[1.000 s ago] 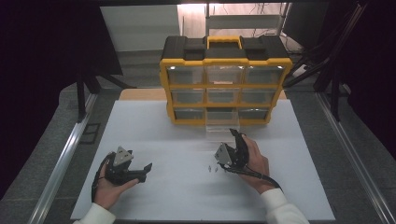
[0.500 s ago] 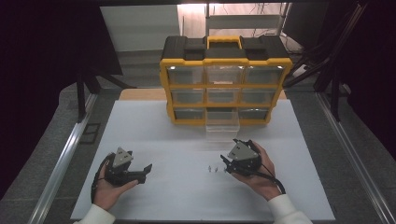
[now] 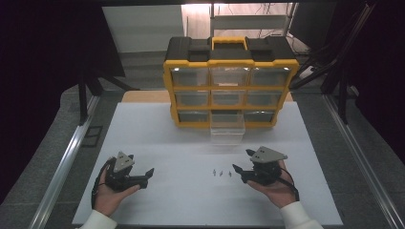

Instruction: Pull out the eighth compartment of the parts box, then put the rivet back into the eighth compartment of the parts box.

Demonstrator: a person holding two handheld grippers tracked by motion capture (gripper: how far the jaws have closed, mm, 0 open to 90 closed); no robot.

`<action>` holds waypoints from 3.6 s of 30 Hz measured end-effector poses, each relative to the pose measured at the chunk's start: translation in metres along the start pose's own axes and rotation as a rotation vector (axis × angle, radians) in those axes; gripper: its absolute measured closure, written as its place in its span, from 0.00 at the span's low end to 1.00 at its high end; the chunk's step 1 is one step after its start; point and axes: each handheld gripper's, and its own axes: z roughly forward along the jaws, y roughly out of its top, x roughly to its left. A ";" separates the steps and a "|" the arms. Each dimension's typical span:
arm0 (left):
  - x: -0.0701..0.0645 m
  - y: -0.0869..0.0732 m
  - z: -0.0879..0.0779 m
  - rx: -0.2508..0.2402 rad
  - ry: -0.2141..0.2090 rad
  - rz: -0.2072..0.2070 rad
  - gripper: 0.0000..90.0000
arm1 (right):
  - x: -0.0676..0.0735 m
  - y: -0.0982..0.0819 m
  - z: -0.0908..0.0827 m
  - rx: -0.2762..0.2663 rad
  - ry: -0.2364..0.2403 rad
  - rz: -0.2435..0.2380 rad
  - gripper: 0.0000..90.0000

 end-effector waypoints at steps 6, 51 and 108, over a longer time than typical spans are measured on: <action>0.000 0.000 0.000 0.000 0.002 0.000 0.12 | -0.009 -0.008 -0.010 -0.005 0.030 0.068 0.31; -0.003 0.001 0.000 0.002 -0.002 0.008 0.12 | -0.001 -0.001 0.007 0.182 0.083 0.070 0.30; -0.001 0.000 0.004 0.019 -0.001 0.014 0.12 | 0.018 0.006 0.073 0.479 0.083 0.023 0.68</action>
